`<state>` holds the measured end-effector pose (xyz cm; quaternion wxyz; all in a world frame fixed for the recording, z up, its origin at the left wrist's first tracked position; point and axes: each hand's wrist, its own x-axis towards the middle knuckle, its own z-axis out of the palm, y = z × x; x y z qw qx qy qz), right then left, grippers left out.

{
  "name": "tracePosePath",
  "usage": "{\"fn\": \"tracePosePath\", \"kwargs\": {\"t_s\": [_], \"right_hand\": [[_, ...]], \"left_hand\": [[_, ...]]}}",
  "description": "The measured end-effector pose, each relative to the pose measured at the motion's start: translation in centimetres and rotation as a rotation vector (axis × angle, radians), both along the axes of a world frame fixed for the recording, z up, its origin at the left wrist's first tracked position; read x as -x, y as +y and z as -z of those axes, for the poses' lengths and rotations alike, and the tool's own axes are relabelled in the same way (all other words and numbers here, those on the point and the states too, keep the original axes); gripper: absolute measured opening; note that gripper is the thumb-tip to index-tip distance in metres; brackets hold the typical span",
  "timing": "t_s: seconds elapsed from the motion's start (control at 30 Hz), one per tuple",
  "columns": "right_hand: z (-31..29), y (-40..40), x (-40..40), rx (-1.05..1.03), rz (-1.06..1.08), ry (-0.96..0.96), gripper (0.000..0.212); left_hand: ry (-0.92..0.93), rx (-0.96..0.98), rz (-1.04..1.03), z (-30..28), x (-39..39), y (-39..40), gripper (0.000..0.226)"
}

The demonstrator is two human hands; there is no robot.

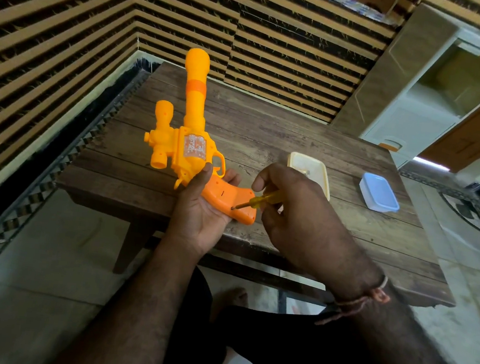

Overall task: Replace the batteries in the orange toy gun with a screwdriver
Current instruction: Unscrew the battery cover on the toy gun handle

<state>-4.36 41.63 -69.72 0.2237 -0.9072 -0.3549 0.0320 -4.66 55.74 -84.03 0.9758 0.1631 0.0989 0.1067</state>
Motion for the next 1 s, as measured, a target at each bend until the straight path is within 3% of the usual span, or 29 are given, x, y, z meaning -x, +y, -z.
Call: {"fn": "tracePosePath", "kwargs": {"t_s": [0.17,0.27,0.47,0.73,0.87,1.0], "right_hand": [[0.38,-0.01,0.13,0.057,0.001,-0.047,0.014],[0.52,-0.07,0.09,0.054,0.036,-0.105,0.010],[0.37,0.04,0.00,-0.040,-0.011,-0.010,0.032],[0.09,0.11,-0.08,0.055,-0.004,-0.093,0.012],[-0.17,-0.13,0.06,0.080,-0.046,-0.026,0.033],[0.15,-0.37,-0.01,0.014,-0.031,-0.030,0.027]], "left_hand": [[0.003,-0.008,-0.011,0.21,0.02,-0.04,0.088],[-0.011,-0.013,0.003,0.10,0.01,-0.14,0.092],[-0.003,-0.040,-0.001,0.04,0.02,0.11,0.104],[0.031,-0.033,0.000,0.21,-0.05,0.04,0.072],[0.037,-0.045,0.002,0.07,0.02,0.02,0.062],[-0.021,-0.064,0.008,0.27,-0.17,0.07,0.061]]}}
